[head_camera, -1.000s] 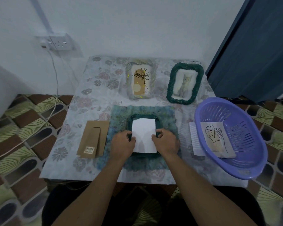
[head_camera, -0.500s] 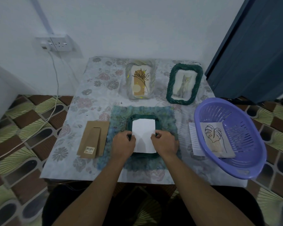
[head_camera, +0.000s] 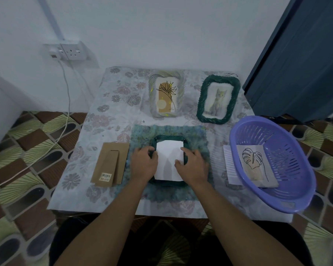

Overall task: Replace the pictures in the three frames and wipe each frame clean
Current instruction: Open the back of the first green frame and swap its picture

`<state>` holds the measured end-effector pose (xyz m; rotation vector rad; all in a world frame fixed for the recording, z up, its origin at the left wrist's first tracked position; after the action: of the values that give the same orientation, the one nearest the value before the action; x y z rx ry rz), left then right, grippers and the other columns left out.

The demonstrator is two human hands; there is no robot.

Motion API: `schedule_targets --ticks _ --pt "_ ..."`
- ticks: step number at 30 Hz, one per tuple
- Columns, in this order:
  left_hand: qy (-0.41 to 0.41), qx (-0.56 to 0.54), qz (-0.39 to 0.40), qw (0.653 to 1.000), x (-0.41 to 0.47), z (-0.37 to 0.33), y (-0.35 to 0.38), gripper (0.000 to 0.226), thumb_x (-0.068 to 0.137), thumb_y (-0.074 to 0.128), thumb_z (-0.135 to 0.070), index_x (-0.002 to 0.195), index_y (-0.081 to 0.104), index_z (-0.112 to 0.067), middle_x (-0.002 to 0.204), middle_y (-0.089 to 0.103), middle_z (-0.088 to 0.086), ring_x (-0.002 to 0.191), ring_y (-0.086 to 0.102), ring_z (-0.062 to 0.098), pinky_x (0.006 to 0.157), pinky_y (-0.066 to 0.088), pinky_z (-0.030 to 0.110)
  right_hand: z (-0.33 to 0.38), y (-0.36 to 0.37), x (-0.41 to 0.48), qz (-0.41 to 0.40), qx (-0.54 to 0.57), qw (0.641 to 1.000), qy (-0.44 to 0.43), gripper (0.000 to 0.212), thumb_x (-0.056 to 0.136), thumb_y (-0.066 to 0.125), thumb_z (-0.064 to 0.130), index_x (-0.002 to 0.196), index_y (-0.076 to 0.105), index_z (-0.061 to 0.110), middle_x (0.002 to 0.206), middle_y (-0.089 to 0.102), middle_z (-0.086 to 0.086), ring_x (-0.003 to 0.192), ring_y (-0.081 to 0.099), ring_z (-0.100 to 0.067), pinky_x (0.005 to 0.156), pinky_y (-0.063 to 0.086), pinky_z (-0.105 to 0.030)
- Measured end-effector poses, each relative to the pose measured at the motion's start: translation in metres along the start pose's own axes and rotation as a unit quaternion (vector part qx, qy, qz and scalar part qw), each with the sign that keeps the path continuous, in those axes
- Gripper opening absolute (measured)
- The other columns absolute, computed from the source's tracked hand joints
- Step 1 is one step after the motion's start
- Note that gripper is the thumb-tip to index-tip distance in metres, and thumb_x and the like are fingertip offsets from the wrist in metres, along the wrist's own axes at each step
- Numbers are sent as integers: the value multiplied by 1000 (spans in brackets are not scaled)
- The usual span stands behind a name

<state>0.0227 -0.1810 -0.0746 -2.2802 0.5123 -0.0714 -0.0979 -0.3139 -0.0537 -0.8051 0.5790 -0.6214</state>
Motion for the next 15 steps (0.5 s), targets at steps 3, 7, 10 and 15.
schedule_targets --ticks 3,7,10,15 --pt "-24 45 13 999 13 -1 3 20 95 55 -42 104 67 -29 116 59 4 118 47 27 97 45 49 2 0 3 19 -43 999 -3 57 90 60 43 145 46 32 139 45 -3 128 47 -25 111 33 -45" --pt "-29 35 9 999 26 -2 13 16 91 56 -48 79 56 -38 110 63 3 114 49 27 97 44 53 4 -1 2 25 -69 997 -4 55 91 60 42 143 48 31 136 46 -2 128 45 -24 109 30 -43" --pt "-54 1 6 999 35 3 20 22 81 51 -61 72 54 -41 108 65 1 112 54 28 96 46 53 3 -1 2 25 -67 997 -2 55 91 61 42 143 48 30 134 46 -1 128 44 -24 109 29 -42" --pt "-104 -56 3 993 51 15 32 37 57 34 -79 63 53 -48 109 67 -1 106 60 29 91 50 54 2 -1 3 29 -64 998 -4 55 90 61 42 143 49 31 134 47 -1 127 45 -24 108 29 -42"
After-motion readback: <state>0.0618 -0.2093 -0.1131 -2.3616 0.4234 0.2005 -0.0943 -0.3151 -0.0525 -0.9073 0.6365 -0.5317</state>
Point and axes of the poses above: each hand's wrist, its own x-axis towards the middle knuckle, its own y-axis out of the palm, z = x × y, the point moved 3 cm from there along x, towards the middle knuckle
